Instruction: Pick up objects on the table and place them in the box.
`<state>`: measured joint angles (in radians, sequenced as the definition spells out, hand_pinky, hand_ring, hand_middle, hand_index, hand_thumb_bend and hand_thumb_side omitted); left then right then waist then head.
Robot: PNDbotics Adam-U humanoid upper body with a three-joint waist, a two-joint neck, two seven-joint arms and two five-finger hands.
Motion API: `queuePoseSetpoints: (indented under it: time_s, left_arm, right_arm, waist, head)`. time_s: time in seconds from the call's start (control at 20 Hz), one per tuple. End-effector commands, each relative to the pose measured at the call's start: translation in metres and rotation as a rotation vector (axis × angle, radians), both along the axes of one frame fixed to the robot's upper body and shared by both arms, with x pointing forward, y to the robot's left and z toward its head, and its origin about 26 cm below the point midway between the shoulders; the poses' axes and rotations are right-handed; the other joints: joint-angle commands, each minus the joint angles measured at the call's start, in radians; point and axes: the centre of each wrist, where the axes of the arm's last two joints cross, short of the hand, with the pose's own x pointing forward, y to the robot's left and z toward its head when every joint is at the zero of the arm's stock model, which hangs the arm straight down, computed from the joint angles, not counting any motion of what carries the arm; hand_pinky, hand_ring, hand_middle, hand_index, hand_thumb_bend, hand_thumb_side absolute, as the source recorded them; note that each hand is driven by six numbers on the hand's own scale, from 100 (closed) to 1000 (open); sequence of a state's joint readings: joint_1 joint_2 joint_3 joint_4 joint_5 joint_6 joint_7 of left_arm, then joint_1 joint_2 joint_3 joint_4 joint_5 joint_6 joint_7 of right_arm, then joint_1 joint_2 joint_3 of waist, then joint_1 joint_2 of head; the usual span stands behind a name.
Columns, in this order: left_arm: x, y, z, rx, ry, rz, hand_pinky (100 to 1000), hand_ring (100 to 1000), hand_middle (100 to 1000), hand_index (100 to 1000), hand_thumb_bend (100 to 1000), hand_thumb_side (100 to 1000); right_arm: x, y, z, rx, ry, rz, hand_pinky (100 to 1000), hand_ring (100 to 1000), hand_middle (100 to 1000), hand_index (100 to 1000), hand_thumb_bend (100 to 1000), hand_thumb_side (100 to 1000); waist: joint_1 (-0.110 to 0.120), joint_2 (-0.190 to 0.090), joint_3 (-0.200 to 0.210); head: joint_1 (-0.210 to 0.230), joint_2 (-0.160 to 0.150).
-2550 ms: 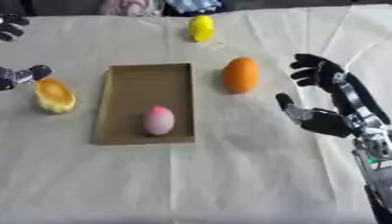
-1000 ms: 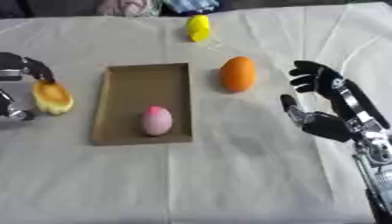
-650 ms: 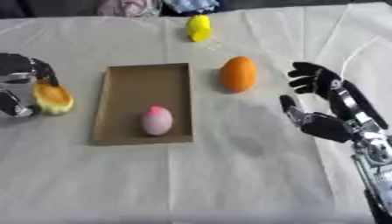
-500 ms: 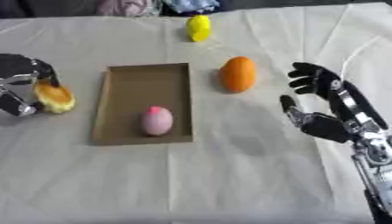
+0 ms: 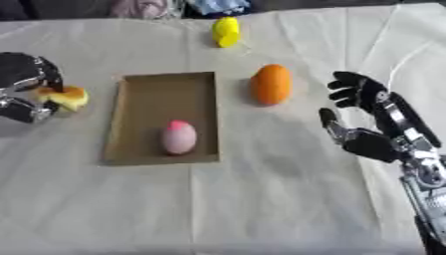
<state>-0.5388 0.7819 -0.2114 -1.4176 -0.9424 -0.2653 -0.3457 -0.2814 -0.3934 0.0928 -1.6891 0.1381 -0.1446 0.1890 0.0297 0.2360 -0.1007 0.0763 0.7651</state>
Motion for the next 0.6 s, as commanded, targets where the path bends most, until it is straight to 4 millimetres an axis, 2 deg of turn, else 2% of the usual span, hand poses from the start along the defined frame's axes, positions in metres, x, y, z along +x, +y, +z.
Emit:
queuePoseSetpoints:
  time_s: [0.05, 0.4, 0.6]
  left_arm:
    - [-0.006, -0.002, 0.029, -0.01, -0.043, -0.012, 544, 462, 471, 512, 100, 100]
    - [-0.02, -0.033, 0.071, -0.134, -0.127, -0.133, 555, 470, 479, 520, 100, 100]
    - [-0.02, -0.06, 0.075, -0.139, -0.083, -0.241, 567, 483, 493, 535, 100, 100]
  right_arm:
    - [0.001, -0.005, 0.008, -0.008, -0.021, -0.008, 738, 759, 763, 900, 212, 271]
    - [0.0, -0.005, 0.007, -0.007, -0.021, -0.01, 738, 759, 763, 900, 209, 272]
    - [0.0, -0.005, 0.007, -0.008, -0.019, -0.007, 738, 759, 763, 900, 206, 275]
  waist:
    - [0.006, -0.028, 0.001]
    - [0.007, -0.03, 0.002]
    - [0.007, -0.032, 0.001]
  head:
    - [0.0, 0.005]
    - [-0.002, 0.005]
    - [0.0, 0.005]
